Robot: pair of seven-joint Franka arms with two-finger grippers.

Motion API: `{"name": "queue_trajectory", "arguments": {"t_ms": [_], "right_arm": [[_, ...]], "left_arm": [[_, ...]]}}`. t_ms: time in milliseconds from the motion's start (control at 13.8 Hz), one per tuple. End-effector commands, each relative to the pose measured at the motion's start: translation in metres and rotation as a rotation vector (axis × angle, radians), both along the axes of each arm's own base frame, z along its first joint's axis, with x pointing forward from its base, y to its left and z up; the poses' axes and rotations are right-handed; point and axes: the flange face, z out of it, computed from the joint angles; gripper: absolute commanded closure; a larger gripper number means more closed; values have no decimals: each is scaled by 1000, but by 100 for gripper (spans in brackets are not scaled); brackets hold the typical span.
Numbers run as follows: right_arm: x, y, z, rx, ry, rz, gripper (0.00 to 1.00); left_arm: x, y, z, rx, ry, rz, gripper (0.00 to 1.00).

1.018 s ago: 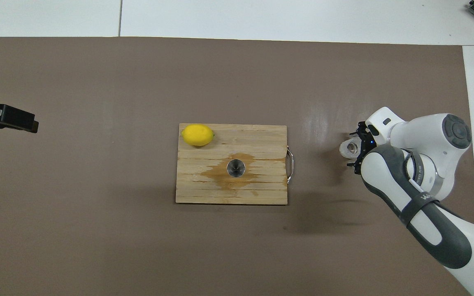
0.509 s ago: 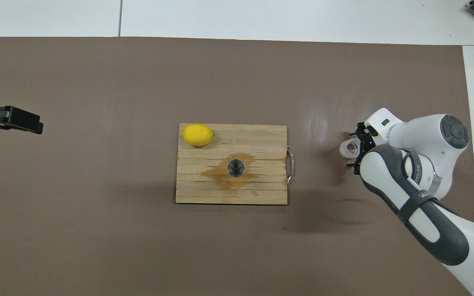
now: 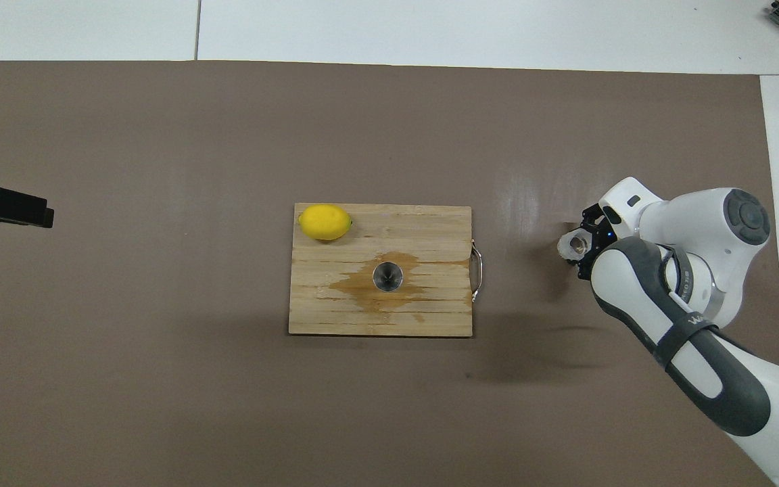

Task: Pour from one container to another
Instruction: 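Lift the white cup with the right gripper over the metal cup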

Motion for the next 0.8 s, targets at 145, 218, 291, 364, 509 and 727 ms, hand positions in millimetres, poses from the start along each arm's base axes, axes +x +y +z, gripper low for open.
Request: {"name": "queue_trajectory", "arguments": {"t_ms": [145, 218, 291, 364, 509, 727], "right_arm": [[5, 7, 11, 23, -30, -5, 63], [7, 10, 17, 25, -36, -8, 63], [8, 14, 22, 28, -42, -10, 63], [9, 20, 28, 33, -48, -11, 63], [8, 33, 39, 41, -58, -12, 63], [8, 52, 55, 52, -51, 1, 63]], "left_arm": [[-5, 3, -2, 14, -12, -8, 0], [-4, 4, -2, 16, -13, -6, 0], [-5, 5, 0, 14, -18, -5, 0], [-5, 6, 0, 14, -18, -5, 0], [-5, 5, 0, 4, -16, -3, 0], [-5, 5, 0, 4, -14, -8, 0]]}}
